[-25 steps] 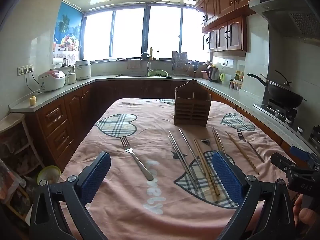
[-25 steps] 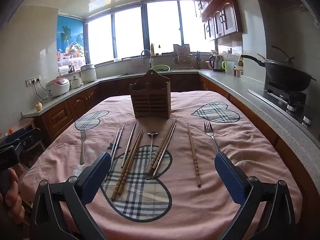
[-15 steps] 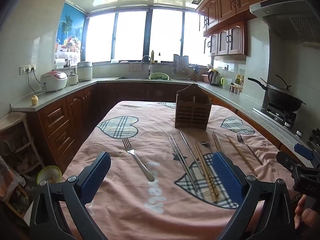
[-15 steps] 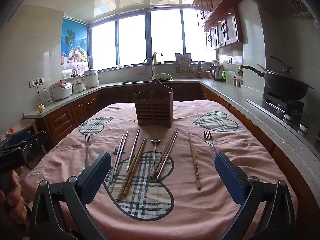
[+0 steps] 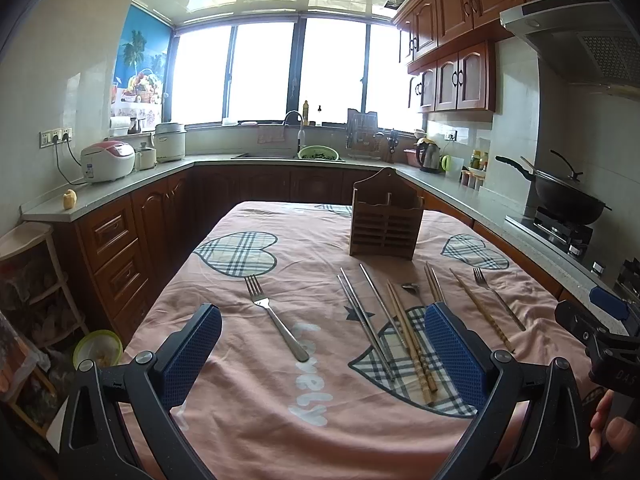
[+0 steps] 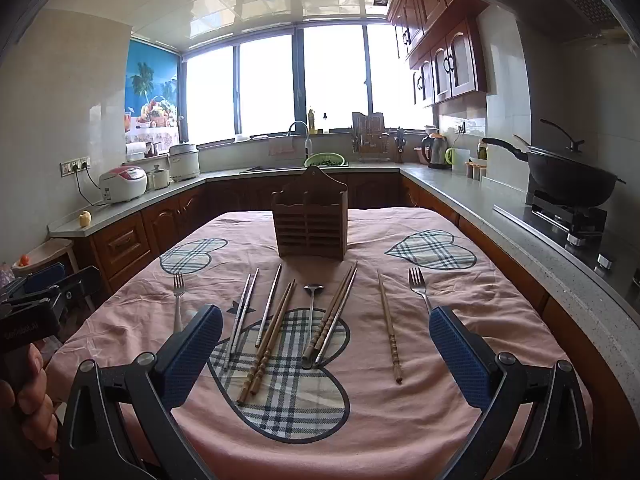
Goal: Organize utensils
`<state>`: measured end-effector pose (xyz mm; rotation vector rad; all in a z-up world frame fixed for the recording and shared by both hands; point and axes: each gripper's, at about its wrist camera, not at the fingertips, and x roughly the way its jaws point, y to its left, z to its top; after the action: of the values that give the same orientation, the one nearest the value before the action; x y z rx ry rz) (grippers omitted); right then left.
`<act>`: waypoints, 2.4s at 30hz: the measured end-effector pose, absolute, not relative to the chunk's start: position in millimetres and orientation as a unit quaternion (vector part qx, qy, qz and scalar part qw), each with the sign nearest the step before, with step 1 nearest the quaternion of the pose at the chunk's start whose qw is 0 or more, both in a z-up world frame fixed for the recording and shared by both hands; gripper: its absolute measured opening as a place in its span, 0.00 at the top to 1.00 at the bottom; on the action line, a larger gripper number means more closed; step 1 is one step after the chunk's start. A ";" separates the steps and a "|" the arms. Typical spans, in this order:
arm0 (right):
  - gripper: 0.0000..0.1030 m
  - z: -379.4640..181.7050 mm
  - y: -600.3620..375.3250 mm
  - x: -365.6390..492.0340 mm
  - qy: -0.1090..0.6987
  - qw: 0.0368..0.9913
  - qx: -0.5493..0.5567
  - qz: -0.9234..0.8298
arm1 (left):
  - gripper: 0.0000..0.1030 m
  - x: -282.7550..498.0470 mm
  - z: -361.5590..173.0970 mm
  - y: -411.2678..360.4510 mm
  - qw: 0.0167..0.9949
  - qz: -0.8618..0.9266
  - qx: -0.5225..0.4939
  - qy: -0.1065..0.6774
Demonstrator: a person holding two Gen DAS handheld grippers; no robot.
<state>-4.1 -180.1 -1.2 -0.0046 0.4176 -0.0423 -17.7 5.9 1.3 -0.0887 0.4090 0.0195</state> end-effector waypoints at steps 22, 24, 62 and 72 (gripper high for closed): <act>0.00 5.5 -180.5 -11.2 0.180 0.984 0.002 -0.014 | 0.01 -20.7 2.2 3.2 0.981 0.014 -0.040 0.191; 0.00 5.8 -179.8 -10.9 0.179 0.984 0.002 -0.013 | 0.01 -20.8 2.4 3.3 0.981 0.014 -0.039 0.191; 0.00 -5.1 -198.5 24.2 0.221 0.975 0.030 -0.003 | 0.01 44.9 -3.5 19.5 0.962 -0.018 -0.074 0.263; 0.00 -14.4 -223.8 80.9 0.266 0.963 0.053 -0.003 | 0.12 128.5 -1.4 28.6 0.941 -0.028 -0.087 0.325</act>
<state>80.9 -223.8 -14.4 0.1079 0.5386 -0.0068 128.5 28.6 -1.4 -0.1780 0.6639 -0.0562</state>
